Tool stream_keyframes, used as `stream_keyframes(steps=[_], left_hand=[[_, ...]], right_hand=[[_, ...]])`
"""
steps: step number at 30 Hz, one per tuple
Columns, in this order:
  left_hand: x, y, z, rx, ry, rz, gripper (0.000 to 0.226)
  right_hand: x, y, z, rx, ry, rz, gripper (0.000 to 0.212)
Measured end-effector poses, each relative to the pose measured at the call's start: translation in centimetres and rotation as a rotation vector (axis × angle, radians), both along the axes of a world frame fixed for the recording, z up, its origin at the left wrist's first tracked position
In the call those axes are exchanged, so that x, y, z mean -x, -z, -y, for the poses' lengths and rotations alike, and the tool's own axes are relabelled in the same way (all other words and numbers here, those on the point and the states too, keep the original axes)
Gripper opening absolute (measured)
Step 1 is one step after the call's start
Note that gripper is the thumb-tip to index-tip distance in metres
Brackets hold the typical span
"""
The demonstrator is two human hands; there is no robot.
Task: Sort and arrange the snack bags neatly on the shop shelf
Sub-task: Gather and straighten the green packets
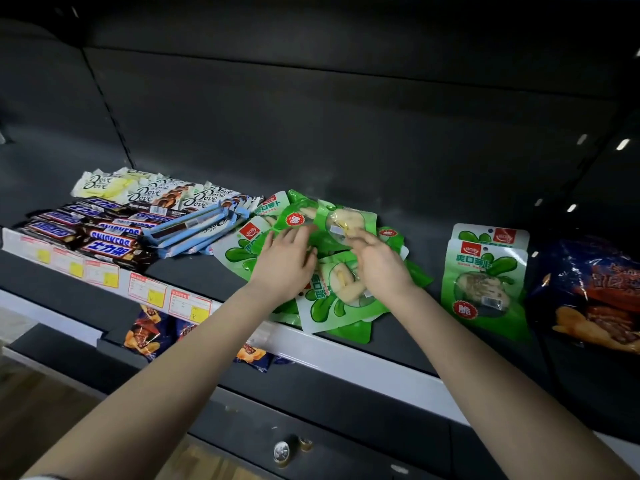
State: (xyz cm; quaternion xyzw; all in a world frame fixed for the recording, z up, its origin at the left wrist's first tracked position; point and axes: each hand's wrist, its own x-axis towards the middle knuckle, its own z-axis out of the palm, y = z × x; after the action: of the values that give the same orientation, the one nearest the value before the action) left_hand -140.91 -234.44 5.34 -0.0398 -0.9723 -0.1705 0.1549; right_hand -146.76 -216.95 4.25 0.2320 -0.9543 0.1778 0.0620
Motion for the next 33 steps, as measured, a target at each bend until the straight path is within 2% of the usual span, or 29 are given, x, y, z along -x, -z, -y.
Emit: stream_keyframes(steps=[4,8,10,13,20,24,26,28,30,33], left_hand=[[0.2,-0.5,0.4,-0.029,-0.039,-0.017,0.048],[0.7,-1.0,0.3,-0.036,-0.046,-0.013,0.054],[1.0,-1.2,0.0,-0.077,-0.047,-0.030,0.049],[1.4,-1.4,-0.8,-0.185,-0.038,-0.036,0.040],[2.2,-1.1,-2.4,-0.262,0.093,-0.003,0.052],[2.2,-1.1,-2.7,-0.306,0.133,-0.019,0.059],[2.2,-1.1,-2.7,-0.365,0.146,-0.053,0.059],[2.2,-1.4,-2.8,-0.516,0.163,-0.059,0.059],[2.1,-1.9,-2.9,-0.753,0.185,-0.018,0.058],[2.0,-2.4,-2.9,-0.954,0.206,0.003,0.056]], right_hand=[[-0.7,-0.2,-2.2,0.066,-0.083,-0.043,0.065],[-1.1,-0.7,-4.4,0.090,-0.103,-0.095,0.054],[-1.6,-0.9,-5.4,0.104,-0.116,-0.113,0.047],[-2.8,-0.9,-6.6,0.132,-0.150,-0.101,0.045],[-4.2,-1.1,-8.3,0.148,-0.193,-0.032,0.050],[-4.3,-1.6,-8.4,0.376,-0.106,-0.094,0.042],[-3.9,-1.7,-7.9,0.361,-0.056,-0.140,0.038],[-3.5,-1.8,-7.3,0.288,-0.037,-0.079,0.049],[-3.3,-2.0,-6.6,0.262,-0.027,0.036,0.070],[-3.2,-2.2,-5.5,0.382,0.001,0.148,0.091]])
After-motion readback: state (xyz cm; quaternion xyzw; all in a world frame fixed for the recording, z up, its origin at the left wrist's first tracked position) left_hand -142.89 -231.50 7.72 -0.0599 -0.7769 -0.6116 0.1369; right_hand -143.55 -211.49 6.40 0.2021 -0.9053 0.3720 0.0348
